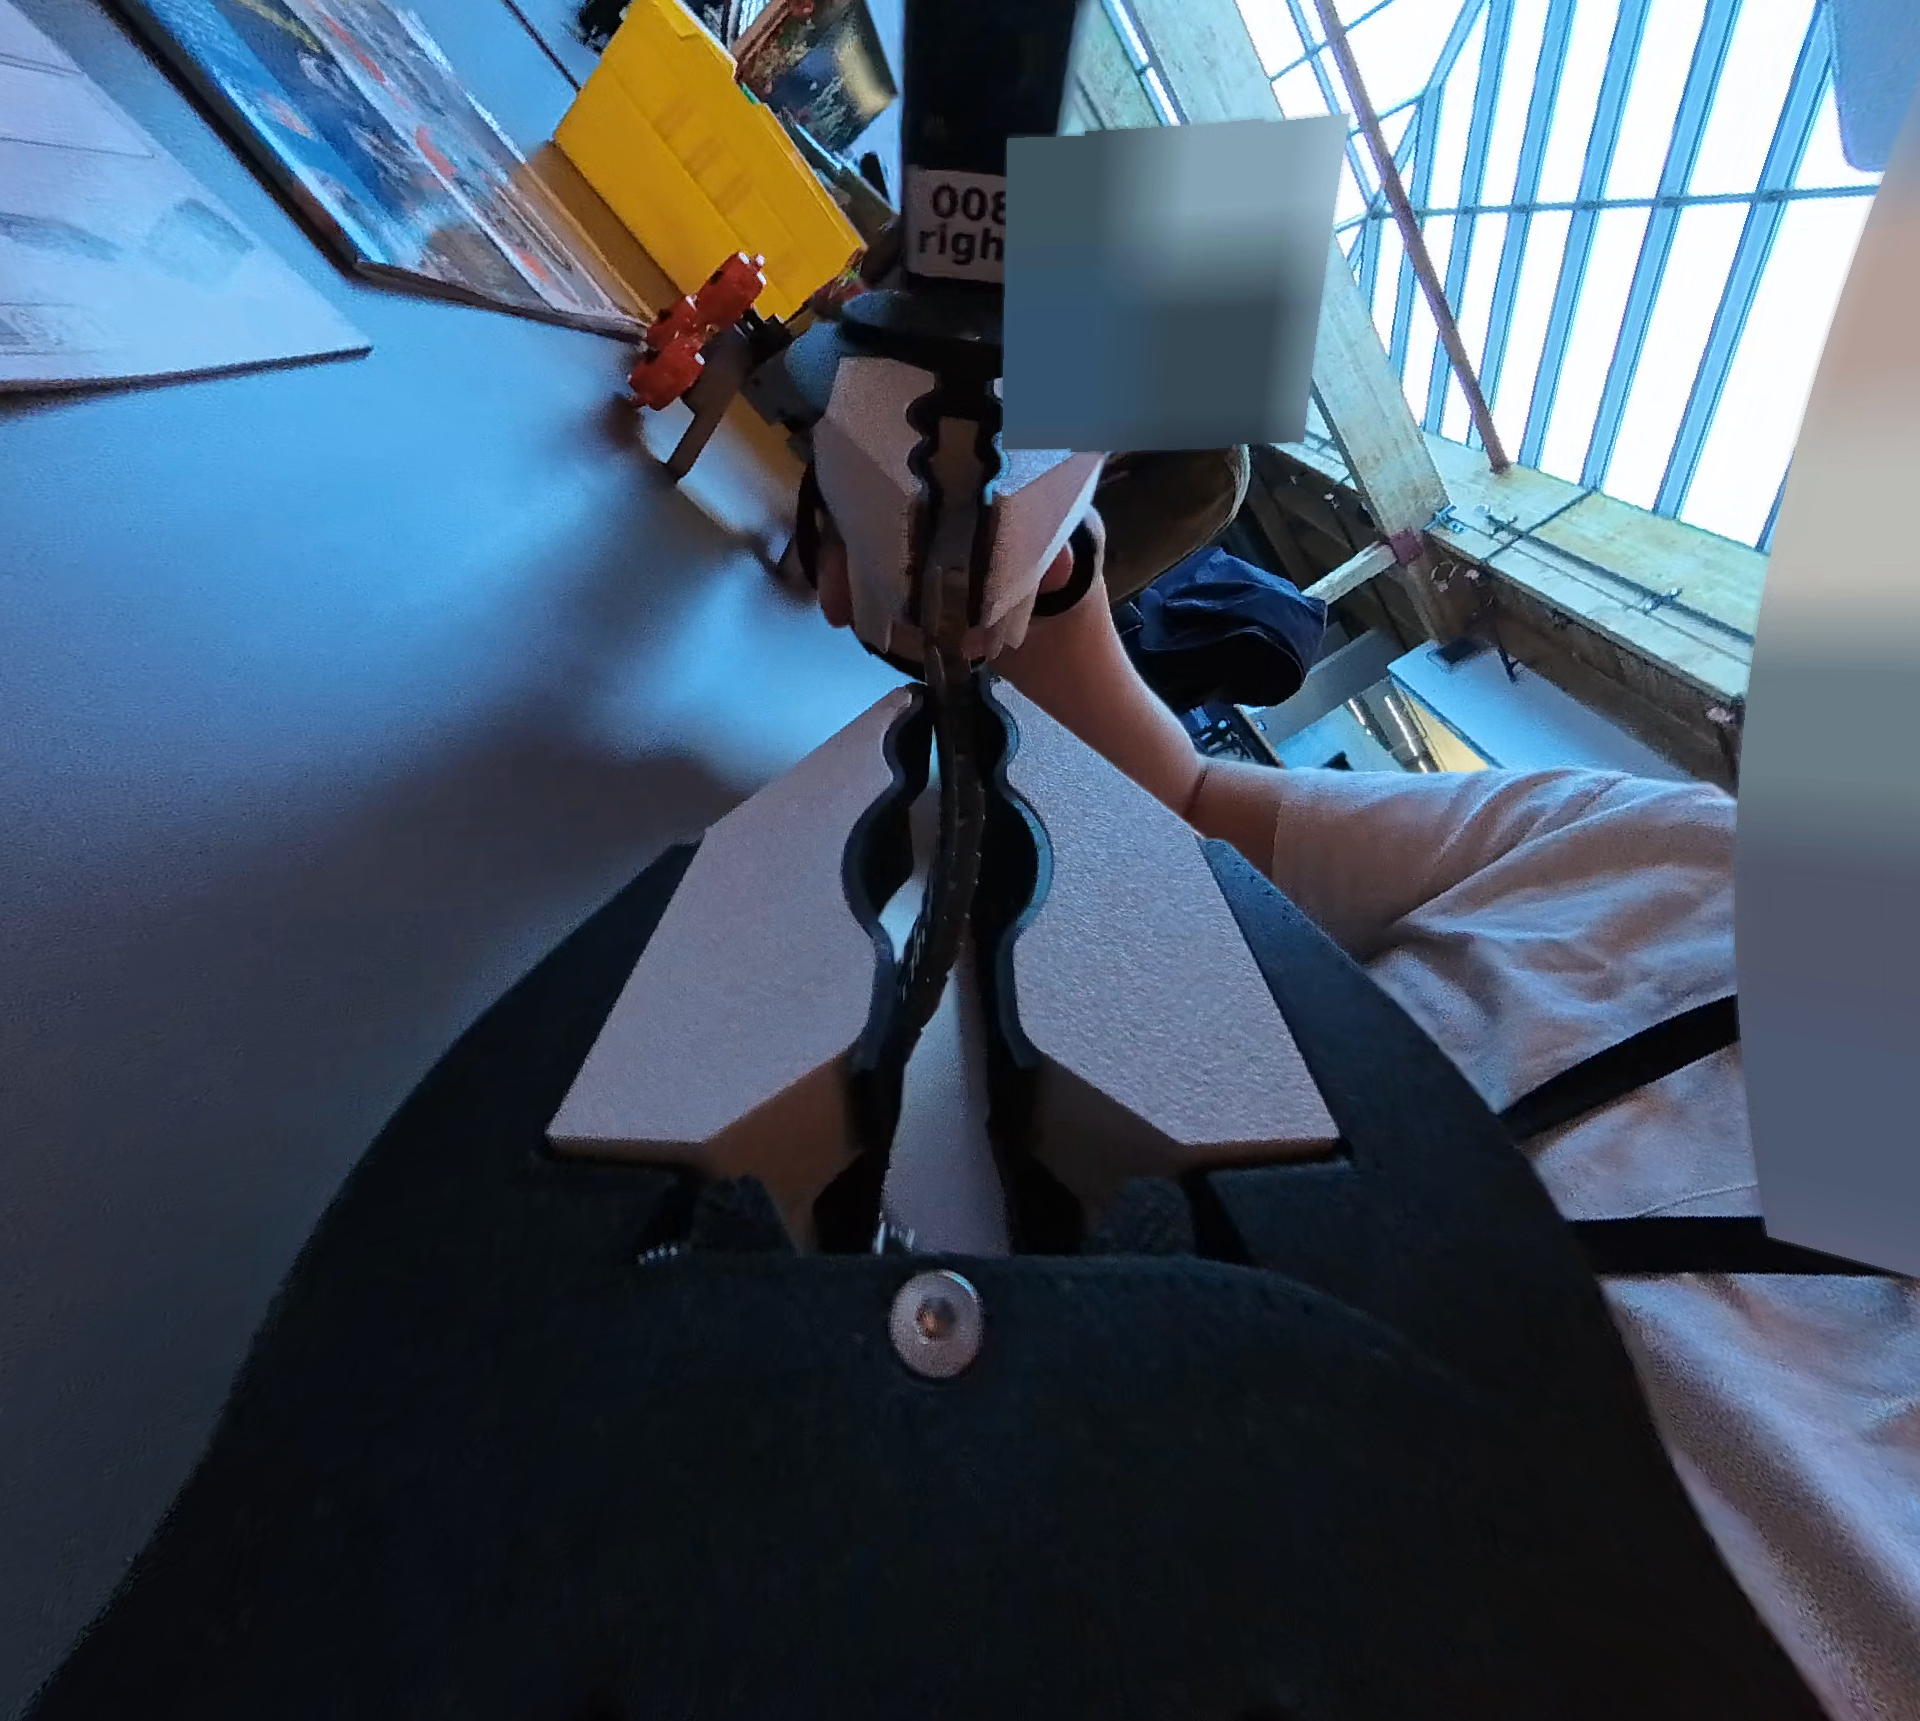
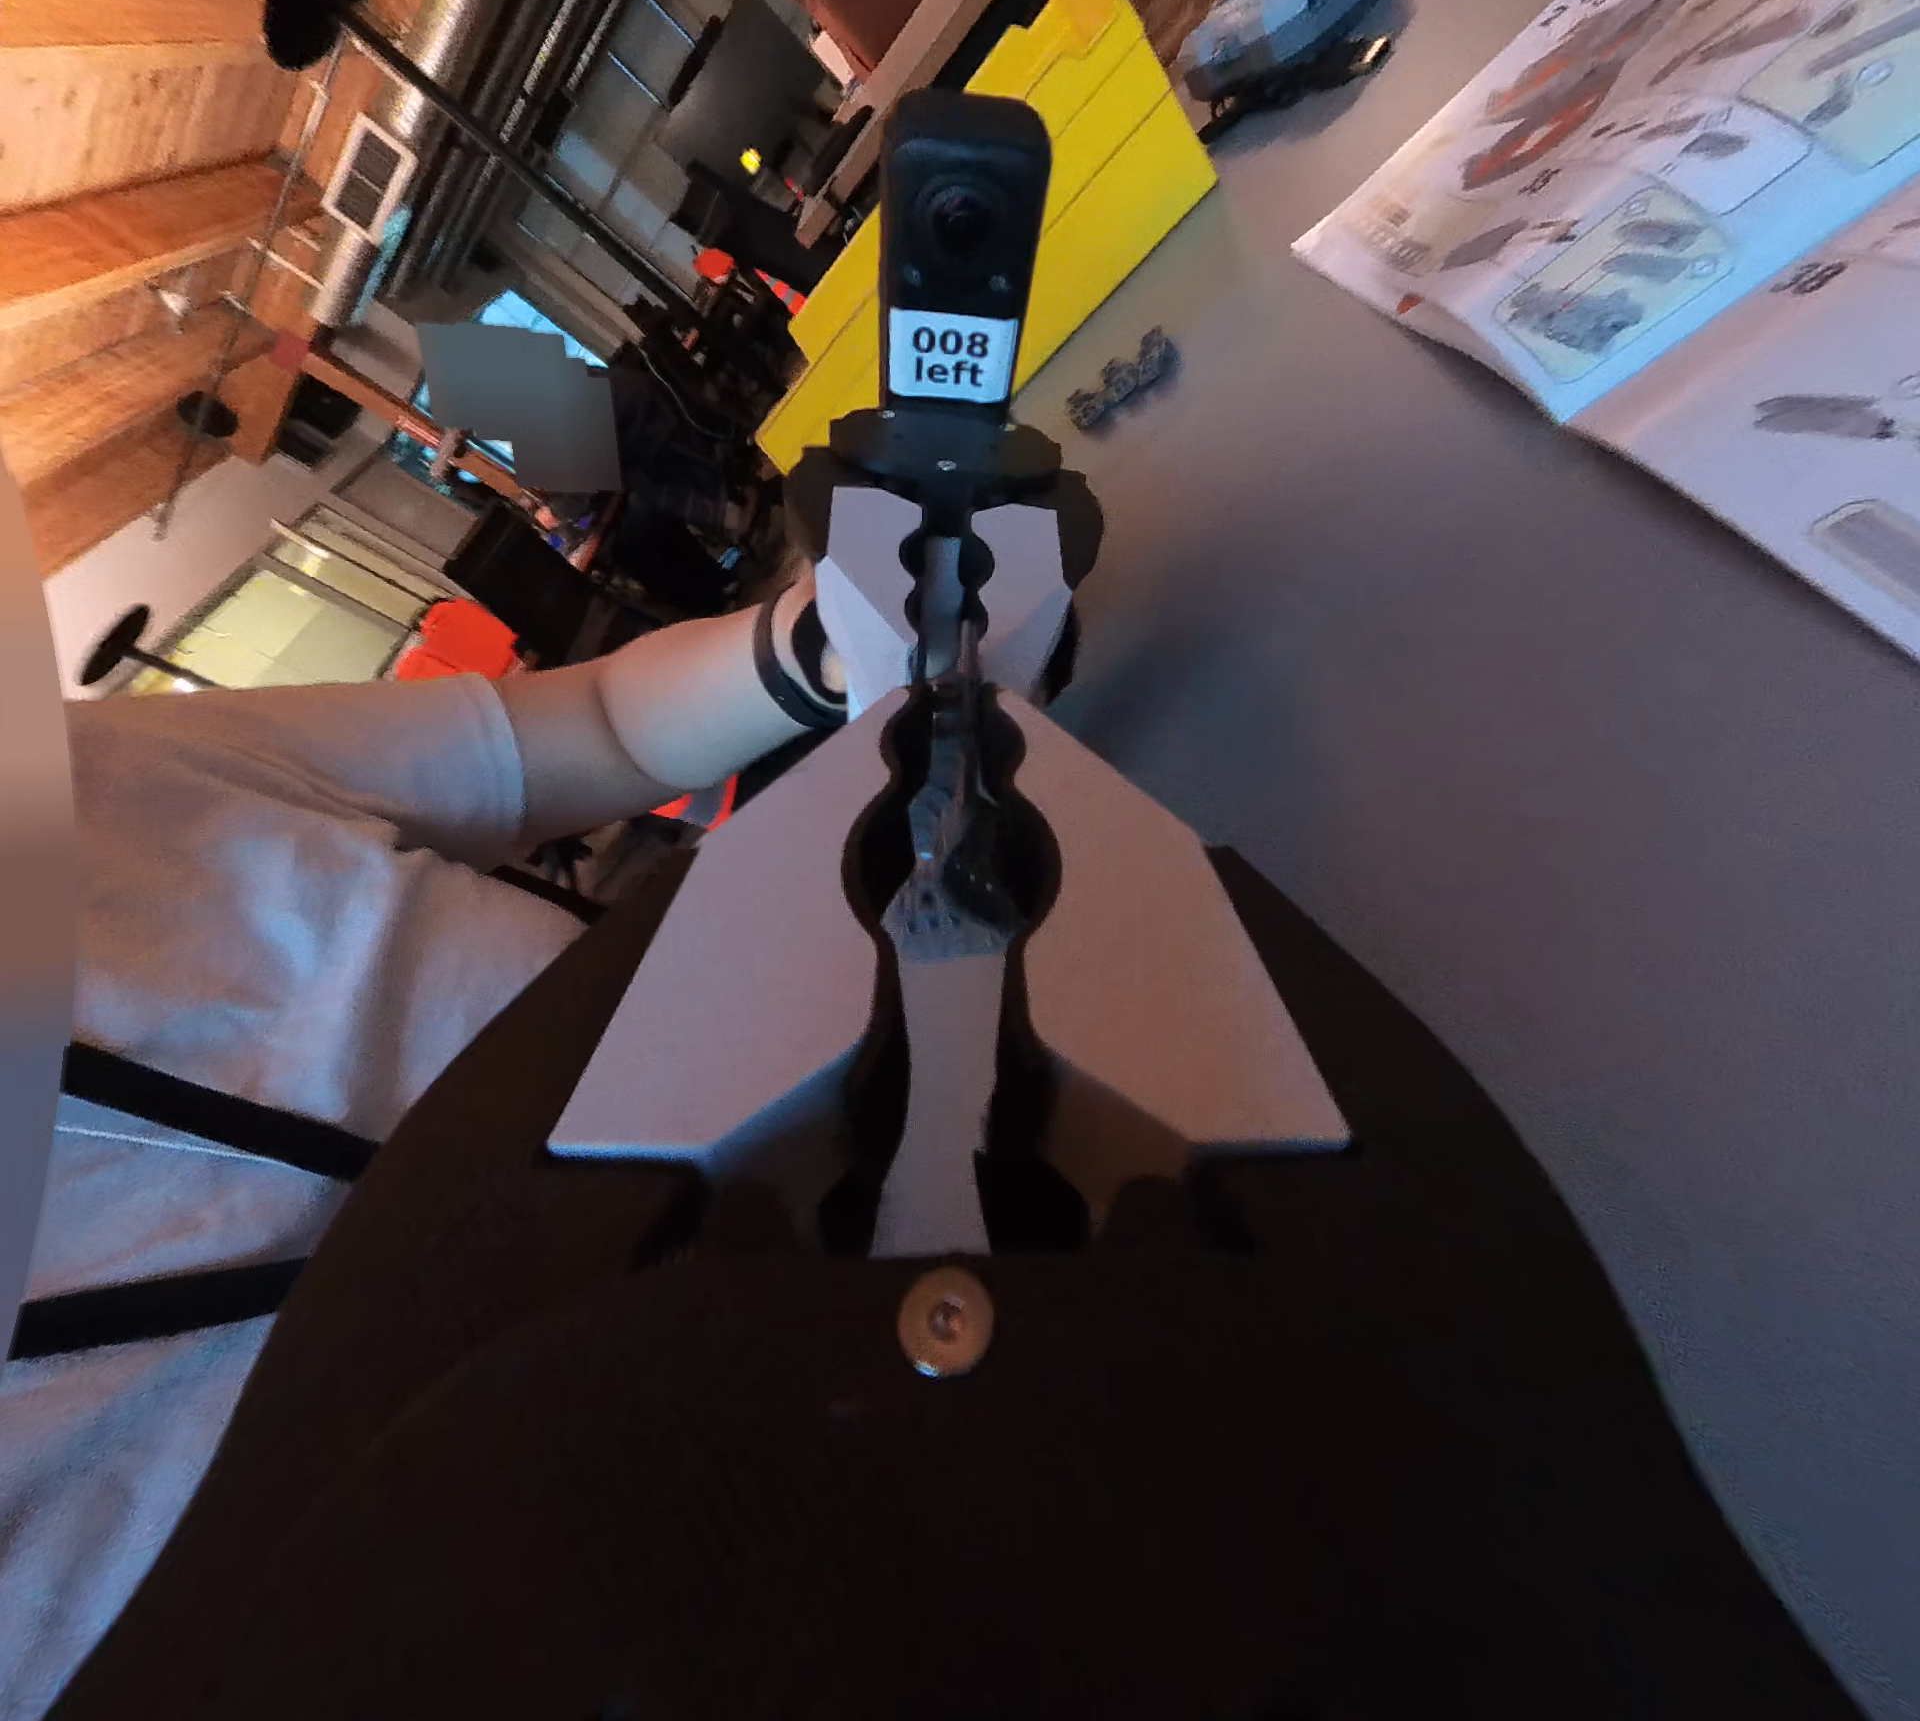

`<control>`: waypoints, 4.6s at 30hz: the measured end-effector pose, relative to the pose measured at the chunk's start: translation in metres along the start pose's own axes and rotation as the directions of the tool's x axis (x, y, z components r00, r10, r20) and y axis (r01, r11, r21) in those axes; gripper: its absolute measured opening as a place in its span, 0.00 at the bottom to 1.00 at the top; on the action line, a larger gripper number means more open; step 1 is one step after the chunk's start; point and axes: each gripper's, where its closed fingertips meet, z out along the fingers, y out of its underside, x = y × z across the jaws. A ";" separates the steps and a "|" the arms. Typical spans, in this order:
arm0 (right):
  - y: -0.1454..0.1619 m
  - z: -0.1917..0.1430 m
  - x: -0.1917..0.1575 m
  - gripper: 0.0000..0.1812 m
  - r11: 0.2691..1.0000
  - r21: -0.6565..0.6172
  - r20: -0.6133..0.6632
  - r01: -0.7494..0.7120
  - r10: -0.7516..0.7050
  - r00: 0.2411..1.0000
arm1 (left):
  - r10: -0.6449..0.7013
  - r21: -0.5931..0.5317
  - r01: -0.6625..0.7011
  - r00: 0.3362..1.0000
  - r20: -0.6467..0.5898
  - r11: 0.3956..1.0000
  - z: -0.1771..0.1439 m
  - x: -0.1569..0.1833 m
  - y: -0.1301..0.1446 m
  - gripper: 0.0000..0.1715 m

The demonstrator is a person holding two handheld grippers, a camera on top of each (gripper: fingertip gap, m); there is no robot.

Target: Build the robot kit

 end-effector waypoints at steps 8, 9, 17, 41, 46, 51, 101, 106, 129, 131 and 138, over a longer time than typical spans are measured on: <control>-0.009 0.003 -0.007 0.03 0.972 0.049 0.196 -0.229 0.215 0.957 | 0.018 0.025 -0.017 0.999 -0.043 1.000 -0.003 0.008 -0.007 0.03; -0.009 0.003 -0.005 0.03 0.967 0.055 0.208 -0.250 0.234 0.950 | 0.006 0.029 -0.005 0.999 -0.036 1.000 -0.003 0.006 -0.007 0.03; 0.008 0.007 0.000 0.03 0.962 0.015 0.265 -0.274 0.261 0.928 | -0.037 0.086 0.027 0.993 0.116 0.996 -0.005 0.000 0.009 0.03; 0.008 0.009 0.010 0.04 1.000 0.008 0.121 -0.022 0.020 0.992 | -0.042 0.045 0.037 0.991 0.126 0.998 -0.016 -0.012 0.005 0.03; 0.001 0.006 0.012 0.11 0.974 0.040 -0.025 0.221 -0.220 0.975 | -0.041 0.054 0.034 0.992 0.117 0.998 -0.024 -0.010 0.006 0.03; 0.010 0.015 0.017 0.13 0.957 -0.011 -0.031 0.289 -0.290 0.957 | 0.008 0.046 -0.015 0.987 0.161 0.999 -0.032 -0.016 0.002 0.03; 0.003 0.010 0.081 0.04 0.998 0.007 -0.236 0.061 -0.058 0.970 | 0.160 -0.075 -0.145 0.761 0.628 0.987 -0.076 -0.071 0.001 0.10; 0.016 0.018 0.077 0.04 0.990 -0.098 -0.228 0.104 -0.124 0.966 | 0.165 -0.081 -0.148 0.752 0.638 0.986 -0.073 -0.068 0.006 0.10; 0.043 0.034 0.039 0.02 0.726 -0.367 -0.222 0.582 -0.676 0.703 | 0.277 -0.128 -0.290 0.564 0.778 0.948 -0.143 0.025 0.071 0.10; 0.053 0.039 0.045 0.00 0.676 -0.445 -0.224 0.587 -0.719 0.658 | 0.300 -0.169 -0.266 0.602 0.740 0.949 -0.118 0.019 0.080 0.08; 0.045 0.024 0.063 0.00 0.656 -0.433 -0.243 0.618 -0.745 0.621 | 0.485 -0.430 -0.224 0.382 0.786 0.874 -0.115 -0.009 0.089 0.03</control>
